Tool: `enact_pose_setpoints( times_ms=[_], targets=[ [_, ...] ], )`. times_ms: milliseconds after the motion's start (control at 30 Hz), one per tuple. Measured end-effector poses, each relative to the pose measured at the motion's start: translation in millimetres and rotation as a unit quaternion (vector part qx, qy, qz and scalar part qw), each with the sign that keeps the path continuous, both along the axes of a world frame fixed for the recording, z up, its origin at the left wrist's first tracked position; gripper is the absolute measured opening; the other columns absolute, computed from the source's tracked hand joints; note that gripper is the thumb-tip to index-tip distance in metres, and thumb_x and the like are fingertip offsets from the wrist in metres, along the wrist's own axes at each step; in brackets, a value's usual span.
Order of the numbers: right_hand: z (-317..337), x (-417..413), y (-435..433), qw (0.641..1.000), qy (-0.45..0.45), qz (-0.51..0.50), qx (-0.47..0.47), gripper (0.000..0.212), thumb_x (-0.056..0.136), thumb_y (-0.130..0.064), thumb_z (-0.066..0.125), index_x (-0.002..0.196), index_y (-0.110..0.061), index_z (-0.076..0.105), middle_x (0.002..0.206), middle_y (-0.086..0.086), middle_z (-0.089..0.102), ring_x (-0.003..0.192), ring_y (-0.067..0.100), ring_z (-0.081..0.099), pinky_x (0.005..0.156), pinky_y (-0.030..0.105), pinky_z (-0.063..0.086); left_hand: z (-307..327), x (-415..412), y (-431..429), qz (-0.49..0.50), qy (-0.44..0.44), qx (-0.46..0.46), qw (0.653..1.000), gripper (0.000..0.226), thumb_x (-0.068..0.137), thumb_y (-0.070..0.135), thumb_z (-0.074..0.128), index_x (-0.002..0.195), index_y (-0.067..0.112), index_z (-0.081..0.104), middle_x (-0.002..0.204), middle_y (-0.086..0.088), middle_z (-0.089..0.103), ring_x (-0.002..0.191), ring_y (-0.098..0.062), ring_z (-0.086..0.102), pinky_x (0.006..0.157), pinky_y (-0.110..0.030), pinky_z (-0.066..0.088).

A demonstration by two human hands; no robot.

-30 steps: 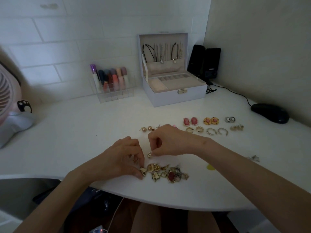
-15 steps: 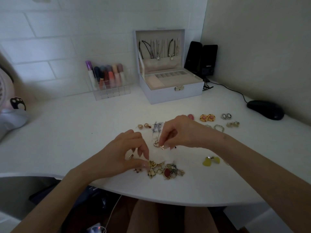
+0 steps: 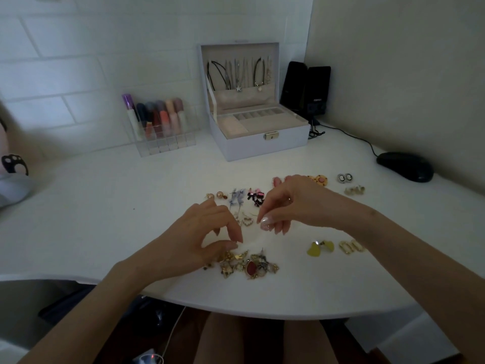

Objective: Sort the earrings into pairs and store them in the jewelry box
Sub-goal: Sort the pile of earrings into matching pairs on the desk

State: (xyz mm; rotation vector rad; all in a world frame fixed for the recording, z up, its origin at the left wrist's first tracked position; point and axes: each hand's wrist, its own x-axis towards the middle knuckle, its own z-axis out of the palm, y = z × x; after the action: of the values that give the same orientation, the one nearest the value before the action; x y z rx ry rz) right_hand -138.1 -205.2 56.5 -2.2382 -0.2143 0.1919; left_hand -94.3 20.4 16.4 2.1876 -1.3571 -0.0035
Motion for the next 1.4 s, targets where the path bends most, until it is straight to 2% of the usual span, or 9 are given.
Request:
enact_pose_setpoints(
  times_ms=[267,367,567,767,867,1000,1100,1400],
  targets=[
    [-3,-3,-1,1.000,0.007,-0.011,-0.009,0.005,0.077,-0.006,0.073,0.082,-0.007,0.074,0.068,0.006,0.071,0.057,0.009,0.066,0.059,0.020,0.056,-3,-9,-13,-0.050,-0.032,0.068,0.996,0.031,0.073,0.062,0.058,0.095,0.040,0.061,0.093,0.022,0.053,0.087,-0.004,0.044,0.080,-0.026,0.034],
    [-2,-5,-2,1.000,0.008,-0.015,-0.011,0.006,0.075,-0.006,0.074,0.080,-0.008,0.074,0.069,0.007,0.072,0.058,0.010,0.066,0.060,0.020,0.056,-5,-9,-14,-0.061,-0.048,0.084,0.993,0.027,0.073,0.060,0.061,0.094,0.043,0.059,0.093,0.023,0.049,0.087,-0.002,0.041,0.079,-0.026,0.033],
    [-2,-8,-4,1.000,0.006,-0.012,-0.008,0.006,0.075,-0.005,0.074,0.081,-0.006,0.073,0.071,0.008,0.072,0.056,0.008,0.066,0.059,0.019,0.056,-1,-9,-11,-0.058,-0.022,0.071,0.996,0.034,0.066,0.063,0.063,0.090,0.039,0.060,0.093,0.020,0.053,0.089,-0.004,0.043,0.082,-0.025,0.034],
    [-2,-9,0,1.000,0.013,-0.005,-0.009,0.007,0.073,-0.005,0.075,0.080,-0.006,0.073,0.068,0.006,0.071,0.054,0.003,0.063,0.056,0.015,0.052,4,10,13,0.024,-0.026,0.008,0.999,0.024,0.081,0.059,0.050,0.085,0.038,0.059,0.091,0.022,0.058,0.087,-0.003,0.049,0.081,-0.011,0.035],
    [-3,-8,4,1.000,0.015,0.000,-0.007,0.006,0.074,-0.006,0.075,0.080,-0.004,0.072,0.066,0.004,0.070,0.052,0.001,0.062,0.055,0.014,0.051,3,12,16,0.027,-0.016,0.026,0.999,0.021,0.080,0.058,0.050,0.085,0.040,0.060,0.091,0.022,0.058,0.086,-0.004,0.049,0.078,-0.016,0.037],
    [-3,-7,9,1.000,0.021,0.004,-0.009,0.006,0.075,-0.008,0.074,0.080,-0.005,0.072,0.065,0.001,0.069,0.053,-0.001,0.060,0.057,0.014,0.051,-3,12,12,0.015,-0.011,0.072,0.997,0.030,0.073,0.065,0.051,0.089,0.041,0.060,0.094,0.021,0.054,0.088,-0.002,0.046,0.083,-0.020,0.034],
    [-4,-7,11,1.000,0.024,0.006,-0.017,0.006,0.076,-0.008,0.074,0.081,-0.006,0.072,0.064,-0.003,0.068,0.053,-0.002,0.059,0.058,0.014,0.052,-5,13,13,0.018,-0.023,0.090,0.995,0.025,0.073,0.063,0.052,0.087,0.043,0.058,0.091,0.022,0.054,0.086,0.000,0.045,0.080,-0.020,0.033],
    [-7,-5,14,0.999,0.020,0.011,-0.023,0.004,0.076,-0.010,0.075,0.078,-0.012,0.072,0.065,-0.004,0.068,0.056,-0.001,0.060,0.056,0.013,0.050,1,13,24,0.032,-0.012,0.065,0.997,0.024,0.073,0.061,0.051,0.086,0.041,0.055,0.092,0.022,0.056,0.086,0.000,0.046,0.082,-0.019,0.033]
  ],
)
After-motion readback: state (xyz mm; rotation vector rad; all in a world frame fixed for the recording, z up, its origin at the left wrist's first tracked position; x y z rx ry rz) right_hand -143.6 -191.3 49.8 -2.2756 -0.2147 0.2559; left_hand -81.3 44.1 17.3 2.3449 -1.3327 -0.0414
